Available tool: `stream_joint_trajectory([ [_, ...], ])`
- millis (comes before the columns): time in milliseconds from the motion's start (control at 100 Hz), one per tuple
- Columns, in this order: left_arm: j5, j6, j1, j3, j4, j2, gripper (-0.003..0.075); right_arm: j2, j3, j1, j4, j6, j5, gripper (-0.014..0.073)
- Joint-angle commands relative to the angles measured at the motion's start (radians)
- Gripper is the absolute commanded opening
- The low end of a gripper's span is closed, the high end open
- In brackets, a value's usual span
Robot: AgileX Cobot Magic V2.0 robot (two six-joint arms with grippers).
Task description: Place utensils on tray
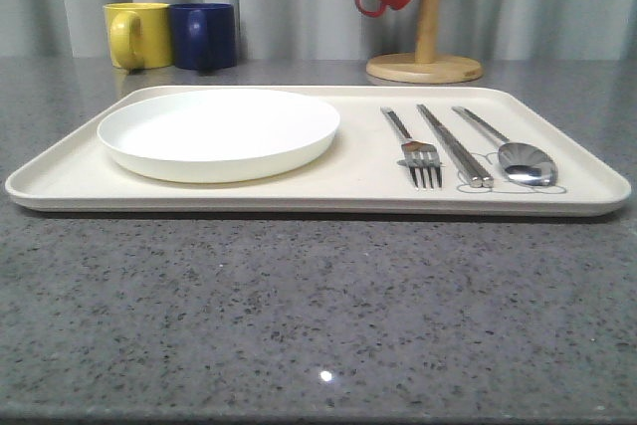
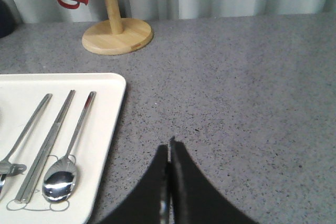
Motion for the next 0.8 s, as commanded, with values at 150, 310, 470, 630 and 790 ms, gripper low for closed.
stream_joint_trajectory([
  [150, -0.074, 0.000, -0.003, -0.028, -0.003, 0.001, -0.0018, -0.165, 0.123, -0.063, 0.080, -0.071, -0.187, -0.0069],
  [310, -0.074, 0.000, -0.003, -0.028, -0.003, 0.001, -0.0018, -0.306, 0.259, -0.119, 0.125, -0.071, -0.215, -0.0069],
  [470, -0.074, 0.000, -0.003, -0.028, -0.003, 0.001, -0.0018, -0.448, 0.381, -0.124, 0.125, -0.071, -0.260, -0.0069],
  [630, -0.068, 0.000, -0.003, -0.028, -0.003, 0.001, -0.0018, -0.491, 0.475, -0.124, 0.117, -0.071, -0.356, -0.0069],
  [790, -0.068, 0.000, -0.003, -0.028, -0.003, 0.001, -0.0018, -0.491, 0.476, -0.124, 0.114, -0.085, -0.367, -0.0069],
])
